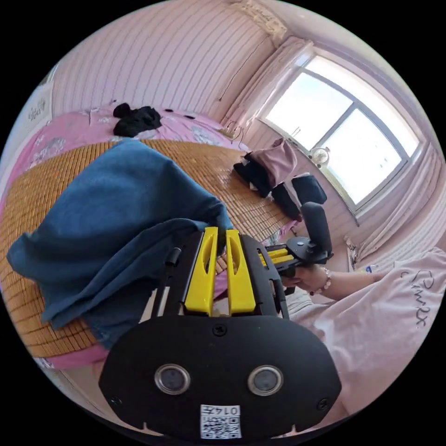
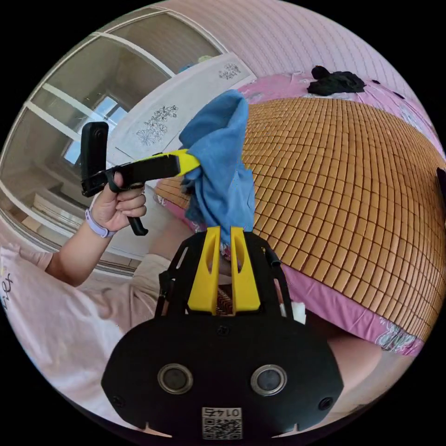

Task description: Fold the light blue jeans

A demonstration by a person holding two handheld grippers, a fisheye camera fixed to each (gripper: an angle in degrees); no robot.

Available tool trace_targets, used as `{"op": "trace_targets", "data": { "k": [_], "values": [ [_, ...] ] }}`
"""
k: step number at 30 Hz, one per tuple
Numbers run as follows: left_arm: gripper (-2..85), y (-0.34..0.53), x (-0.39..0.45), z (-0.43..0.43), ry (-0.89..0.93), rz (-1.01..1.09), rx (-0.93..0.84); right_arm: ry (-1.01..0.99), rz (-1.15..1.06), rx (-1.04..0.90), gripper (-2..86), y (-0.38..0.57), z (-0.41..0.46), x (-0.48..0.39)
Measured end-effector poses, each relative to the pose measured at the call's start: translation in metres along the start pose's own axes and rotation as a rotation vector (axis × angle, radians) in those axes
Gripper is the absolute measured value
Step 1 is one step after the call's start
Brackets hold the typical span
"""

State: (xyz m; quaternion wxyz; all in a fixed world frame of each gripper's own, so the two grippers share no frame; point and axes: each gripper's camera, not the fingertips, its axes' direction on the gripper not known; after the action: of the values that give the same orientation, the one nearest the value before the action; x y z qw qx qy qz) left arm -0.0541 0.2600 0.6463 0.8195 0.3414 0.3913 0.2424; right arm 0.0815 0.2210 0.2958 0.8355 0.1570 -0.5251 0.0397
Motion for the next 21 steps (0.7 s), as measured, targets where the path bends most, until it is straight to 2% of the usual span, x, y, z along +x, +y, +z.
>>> {"op": "trace_targets", "data": {
  "k": [2,4,7,10,12,16,19,21],
  "values": [
    [4.6,0.036,-0.018,-0.006,0.033,-0.086,0.037,-0.004,0.064,-0.049,7.0,0.014,0.013,0.019],
    [4.7,0.075,-0.044,-0.044,0.063,-0.192,0.154,0.029,0.101,-0.056,7.5,0.023,0.020,0.032],
    [4.8,0.110,-0.084,-0.089,-0.118,-0.364,0.189,0.064,0.100,-0.041,7.7,0.014,0.028,0.037],
    [5.3,0.127,-0.117,-0.112,-0.250,-0.512,0.128,0.117,-0.049,-0.024,8.0,-0.020,0.039,0.013],
    [5.9,0.128,-0.127,-0.120,-0.283,-0.555,0.119,0.148,-0.242,-0.019,8.4,-0.058,0.054,-0.019],
    [7.1,0.111,-0.143,-0.124,-0.275,-0.581,0.108,0.172,-0.466,-0.044,12.7,-0.118,0.100,-0.064],
    [8.5,0.097,-0.152,-0.121,-0.277,-0.600,0.068,0.318,-0.528,-0.185,13.3,-0.157,0.161,-0.080],
    [9.1,0.089,-0.154,-0.119,-0.283,-0.595,0.047,0.497,-0.514,-0.390,7.2,-0.165,0.210,-0.063]
  ]
}}
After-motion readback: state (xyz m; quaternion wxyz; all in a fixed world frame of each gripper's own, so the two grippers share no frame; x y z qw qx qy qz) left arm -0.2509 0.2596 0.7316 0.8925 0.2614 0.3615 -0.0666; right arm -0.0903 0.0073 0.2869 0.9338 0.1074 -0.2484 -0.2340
